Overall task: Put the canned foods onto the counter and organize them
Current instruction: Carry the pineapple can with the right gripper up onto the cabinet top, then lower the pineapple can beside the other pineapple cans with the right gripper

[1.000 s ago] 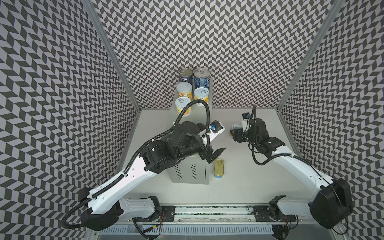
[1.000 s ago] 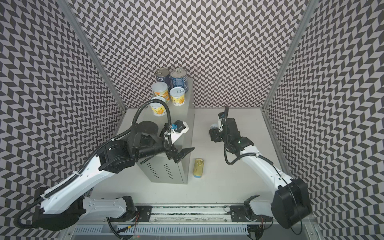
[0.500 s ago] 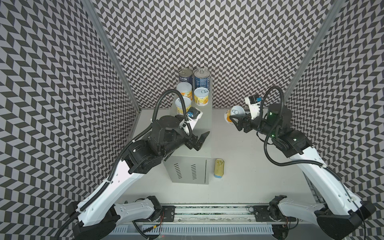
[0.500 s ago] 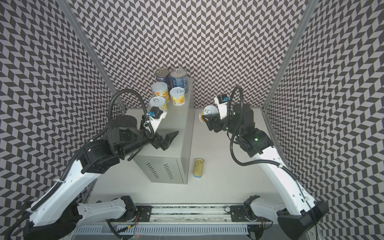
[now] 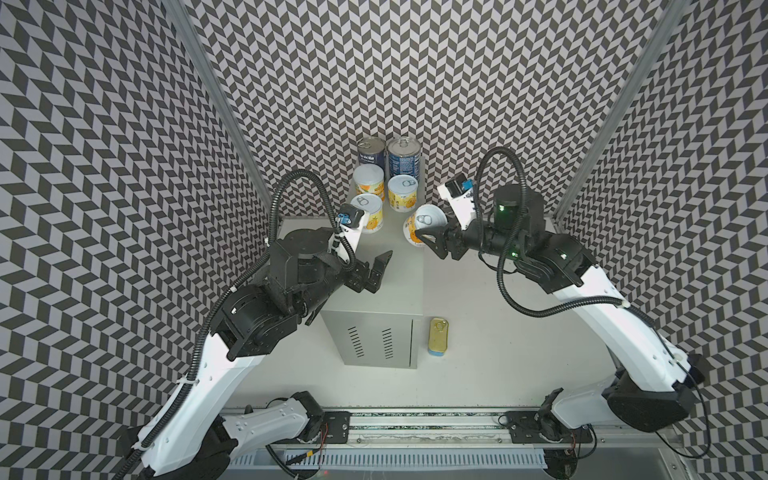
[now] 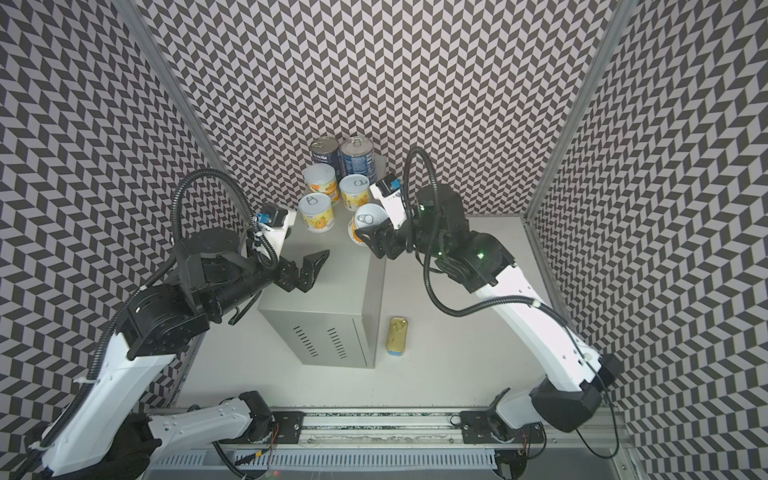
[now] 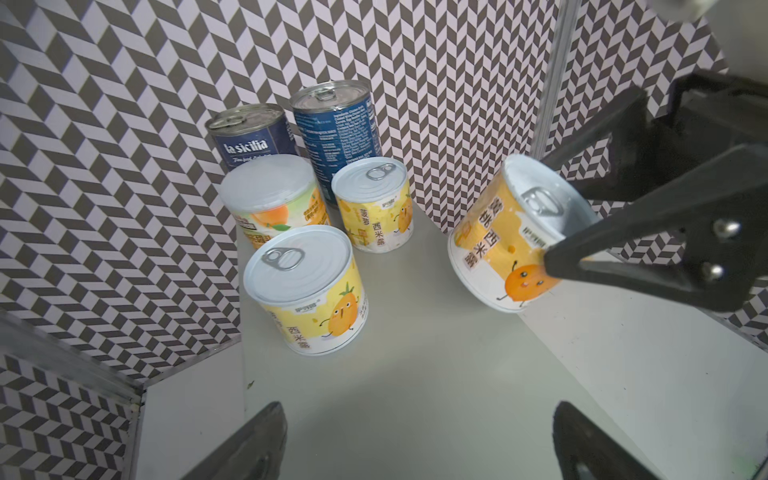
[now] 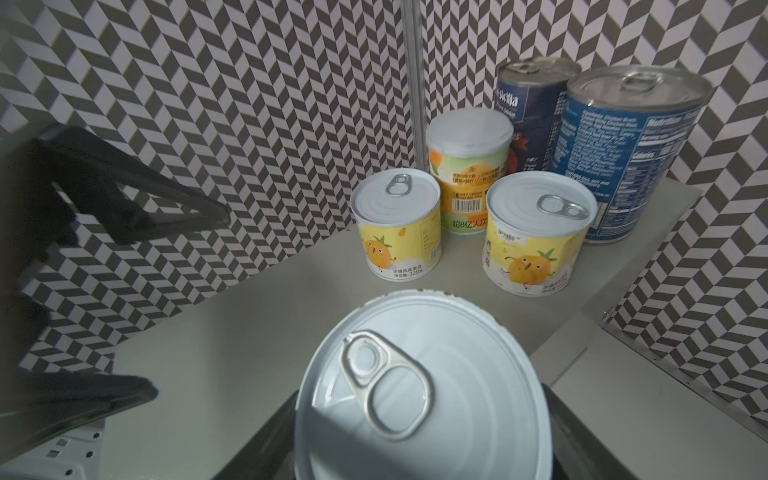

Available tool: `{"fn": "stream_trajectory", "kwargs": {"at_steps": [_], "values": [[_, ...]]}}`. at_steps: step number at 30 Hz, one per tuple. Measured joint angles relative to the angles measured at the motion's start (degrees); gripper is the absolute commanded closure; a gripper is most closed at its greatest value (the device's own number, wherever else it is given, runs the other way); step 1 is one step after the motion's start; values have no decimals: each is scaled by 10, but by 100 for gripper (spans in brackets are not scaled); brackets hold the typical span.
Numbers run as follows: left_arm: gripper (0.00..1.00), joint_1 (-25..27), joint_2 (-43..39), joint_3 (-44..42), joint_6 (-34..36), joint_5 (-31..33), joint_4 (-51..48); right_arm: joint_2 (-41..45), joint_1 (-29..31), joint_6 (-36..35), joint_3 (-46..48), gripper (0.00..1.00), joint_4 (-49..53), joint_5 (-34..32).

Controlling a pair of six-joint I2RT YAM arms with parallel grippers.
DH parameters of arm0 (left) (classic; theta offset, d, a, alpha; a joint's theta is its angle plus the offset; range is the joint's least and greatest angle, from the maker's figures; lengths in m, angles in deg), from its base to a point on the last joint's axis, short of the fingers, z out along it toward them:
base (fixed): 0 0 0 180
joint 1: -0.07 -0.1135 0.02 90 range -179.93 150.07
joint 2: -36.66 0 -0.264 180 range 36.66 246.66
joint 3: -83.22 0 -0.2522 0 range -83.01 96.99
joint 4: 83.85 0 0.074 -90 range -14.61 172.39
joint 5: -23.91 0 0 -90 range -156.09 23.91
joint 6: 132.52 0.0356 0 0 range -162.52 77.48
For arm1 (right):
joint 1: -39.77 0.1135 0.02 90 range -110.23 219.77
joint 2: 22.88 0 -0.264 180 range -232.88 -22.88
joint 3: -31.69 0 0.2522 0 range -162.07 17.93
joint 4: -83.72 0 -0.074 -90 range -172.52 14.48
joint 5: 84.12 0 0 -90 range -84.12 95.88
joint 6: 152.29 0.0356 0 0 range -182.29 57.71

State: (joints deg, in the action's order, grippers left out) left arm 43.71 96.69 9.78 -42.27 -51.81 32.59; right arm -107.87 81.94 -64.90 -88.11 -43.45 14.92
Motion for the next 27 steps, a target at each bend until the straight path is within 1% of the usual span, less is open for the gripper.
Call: {"fn": "stream_trajectory", "kwargs": {"at_steps": [5,11,20,27], "values": [[0,-10,-10,-11,-1,21,1,-56,31,-9,-68,29,51,-57],[0,-14,-7,-28,1,18,1,-110,45,-11,-148,28,102,-107],[0,-16,-16,-58,3,13,21,-164,52,-15,-217,21,134,-132],[0,-22,-19,-89,3,11,46,-176,54,-15,-236,16,132,-140]]}}
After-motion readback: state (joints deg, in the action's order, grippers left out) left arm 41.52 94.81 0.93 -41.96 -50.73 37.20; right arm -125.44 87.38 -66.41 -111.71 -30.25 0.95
